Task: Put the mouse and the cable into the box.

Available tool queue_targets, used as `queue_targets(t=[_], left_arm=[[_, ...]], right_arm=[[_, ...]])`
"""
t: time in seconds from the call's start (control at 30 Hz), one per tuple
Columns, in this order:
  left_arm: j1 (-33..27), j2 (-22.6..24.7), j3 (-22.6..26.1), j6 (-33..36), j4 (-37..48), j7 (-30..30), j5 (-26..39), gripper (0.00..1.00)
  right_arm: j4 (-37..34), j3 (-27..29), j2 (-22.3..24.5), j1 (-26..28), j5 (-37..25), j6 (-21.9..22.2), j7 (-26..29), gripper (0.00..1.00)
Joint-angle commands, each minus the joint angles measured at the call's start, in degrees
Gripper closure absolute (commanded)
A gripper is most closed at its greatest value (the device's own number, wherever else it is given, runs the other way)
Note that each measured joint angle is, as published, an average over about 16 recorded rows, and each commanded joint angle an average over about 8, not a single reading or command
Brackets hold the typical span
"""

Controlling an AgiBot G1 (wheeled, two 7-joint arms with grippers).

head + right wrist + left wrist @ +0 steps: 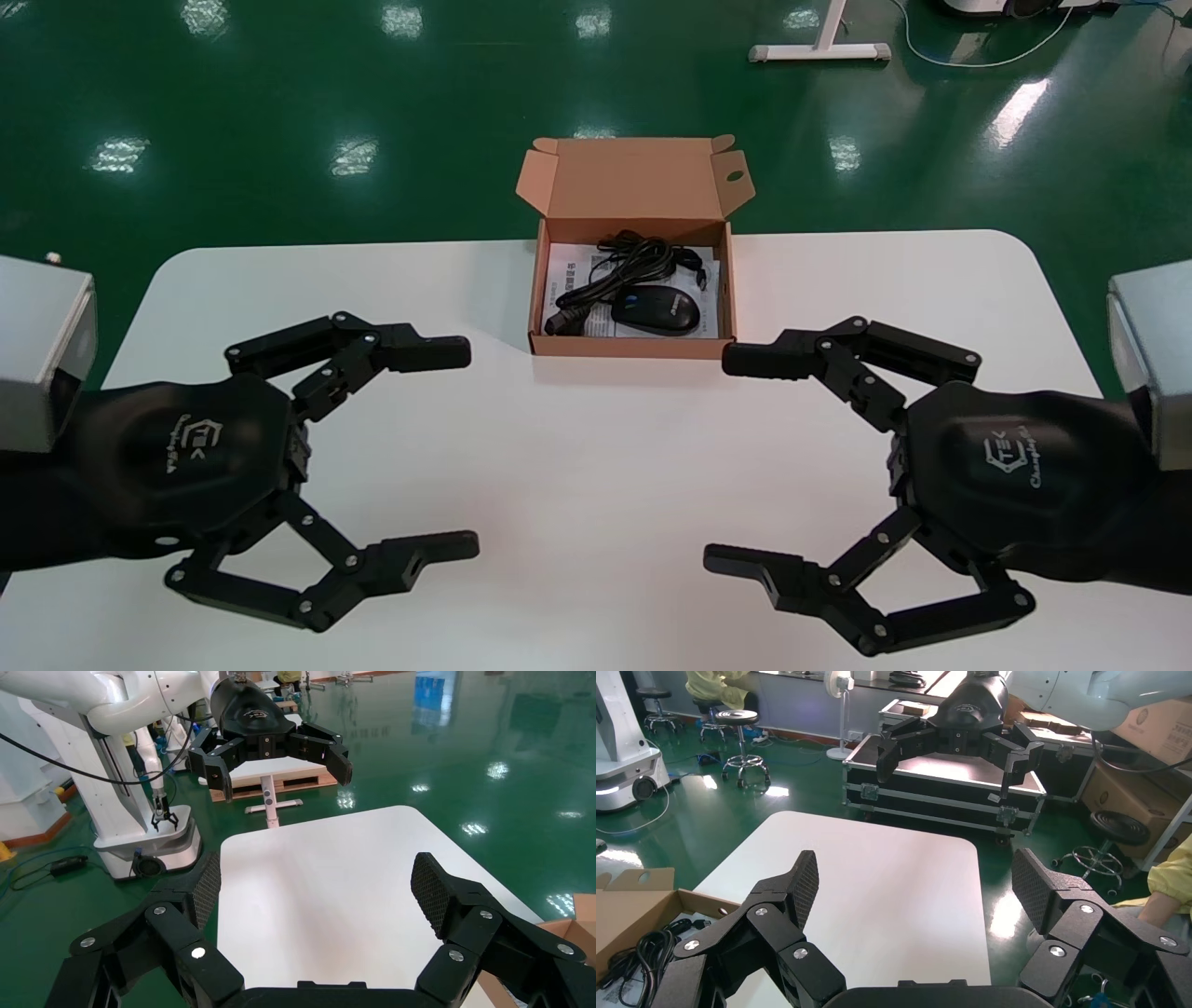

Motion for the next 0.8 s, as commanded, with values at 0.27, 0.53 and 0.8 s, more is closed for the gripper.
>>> queue_targets(t=[0.27, 0.53, 0.8], left_arm=[[0.0, 0.0, 0.0, 0.0, 0.0, 0.0, 0.0, 0.0], [0.0, 0.0, 0.0, 0.0, 0.0, 0.0, 0.0, 0.0], [0.0, 0.0, 0.0, 0.0, 0.0, 0.0, 0.0, 0.0]], right_arm=[[0.0, 0.0, 0.0, 0.0, 0.0, 0.0, 0.0, 0.0], [0.0, 0.0, 0.0, 0.0, 0.0, 0.0, 0.0, 0.0], [0.0, 0.0, 0.0, 0.0, 0.0, 0.0, 0.0, 0.0]])
